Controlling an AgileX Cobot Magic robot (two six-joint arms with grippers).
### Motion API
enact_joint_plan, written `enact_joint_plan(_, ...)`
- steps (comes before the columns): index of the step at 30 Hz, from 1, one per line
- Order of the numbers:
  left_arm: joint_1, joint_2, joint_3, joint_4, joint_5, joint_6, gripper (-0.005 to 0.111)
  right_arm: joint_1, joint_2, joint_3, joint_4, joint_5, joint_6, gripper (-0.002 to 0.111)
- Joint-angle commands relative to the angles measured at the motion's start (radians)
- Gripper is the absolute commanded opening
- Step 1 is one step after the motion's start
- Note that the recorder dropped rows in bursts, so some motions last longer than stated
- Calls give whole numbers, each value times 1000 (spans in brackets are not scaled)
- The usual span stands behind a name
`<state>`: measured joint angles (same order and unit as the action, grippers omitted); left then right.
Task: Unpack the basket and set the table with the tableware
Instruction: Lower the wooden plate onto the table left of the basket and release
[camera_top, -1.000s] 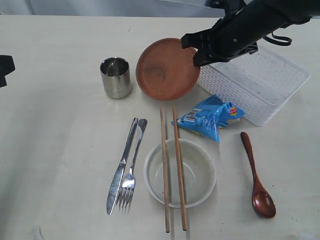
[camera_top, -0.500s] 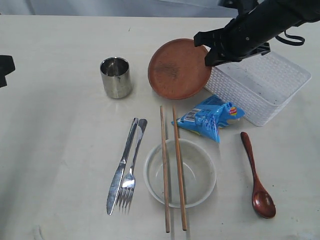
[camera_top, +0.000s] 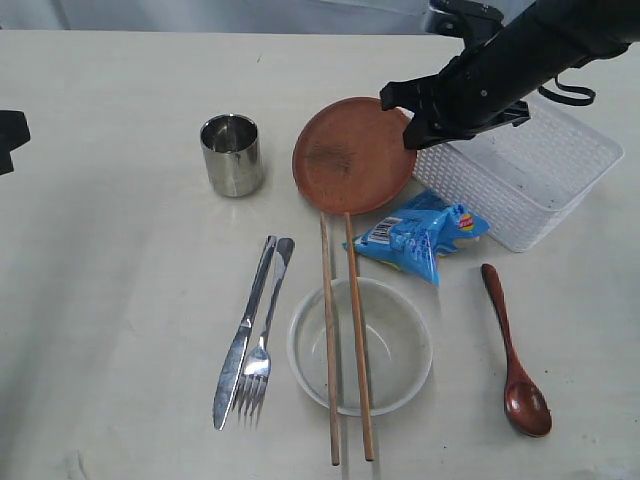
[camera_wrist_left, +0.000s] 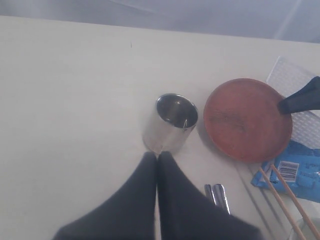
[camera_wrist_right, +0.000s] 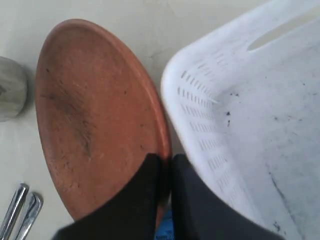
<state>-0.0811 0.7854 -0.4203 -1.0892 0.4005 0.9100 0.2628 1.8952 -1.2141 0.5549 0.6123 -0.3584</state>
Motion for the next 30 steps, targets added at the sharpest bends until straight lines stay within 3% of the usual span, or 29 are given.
enact_joint_plan(1,0,-6,4,-18,-7,-3,0,1,11,-6,7,4,3,0)
enact_joint_plan(20,0,-6,4,-18,-7,-3,0,1,32,-6,46,-11,6,0)
enact_joint_plan(22,0,-6,4,-18,-7,-3,0,1,32,-6,48,-11,6,5)
enact_joint_plan(26,0,-6,4,-18,-7,-3,0,1,32,-6,48,-23,14,29)
enact_joint_plan(30,0,-6,4,-18,-7,-3,0,1,32,-6,48,-39,26,33)
